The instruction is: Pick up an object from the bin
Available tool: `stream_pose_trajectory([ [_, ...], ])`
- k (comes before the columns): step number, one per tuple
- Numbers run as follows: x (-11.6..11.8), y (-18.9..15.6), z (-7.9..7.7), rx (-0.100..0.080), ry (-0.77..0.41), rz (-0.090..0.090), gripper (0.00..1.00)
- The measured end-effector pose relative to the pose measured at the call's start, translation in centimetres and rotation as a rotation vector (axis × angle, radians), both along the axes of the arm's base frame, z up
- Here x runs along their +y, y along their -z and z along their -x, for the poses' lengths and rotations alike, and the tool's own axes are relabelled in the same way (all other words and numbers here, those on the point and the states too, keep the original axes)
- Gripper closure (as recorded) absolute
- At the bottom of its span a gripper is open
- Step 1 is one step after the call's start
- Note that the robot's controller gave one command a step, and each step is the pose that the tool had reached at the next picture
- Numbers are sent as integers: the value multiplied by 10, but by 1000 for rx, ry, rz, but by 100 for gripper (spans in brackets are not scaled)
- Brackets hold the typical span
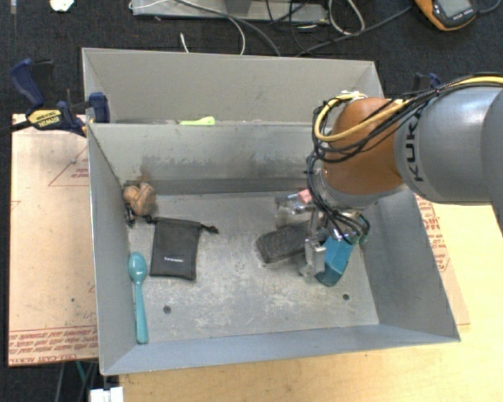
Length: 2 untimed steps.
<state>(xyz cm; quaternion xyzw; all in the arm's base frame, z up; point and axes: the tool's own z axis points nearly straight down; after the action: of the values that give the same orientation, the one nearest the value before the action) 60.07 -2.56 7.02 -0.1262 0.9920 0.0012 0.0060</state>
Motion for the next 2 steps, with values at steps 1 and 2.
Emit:
stream_pose_trajectory([
  [1, 0, 0, 0, -2, -31, -1, 0],
  [2, 1, -1, -2, -3, 32, -3, 100],
])
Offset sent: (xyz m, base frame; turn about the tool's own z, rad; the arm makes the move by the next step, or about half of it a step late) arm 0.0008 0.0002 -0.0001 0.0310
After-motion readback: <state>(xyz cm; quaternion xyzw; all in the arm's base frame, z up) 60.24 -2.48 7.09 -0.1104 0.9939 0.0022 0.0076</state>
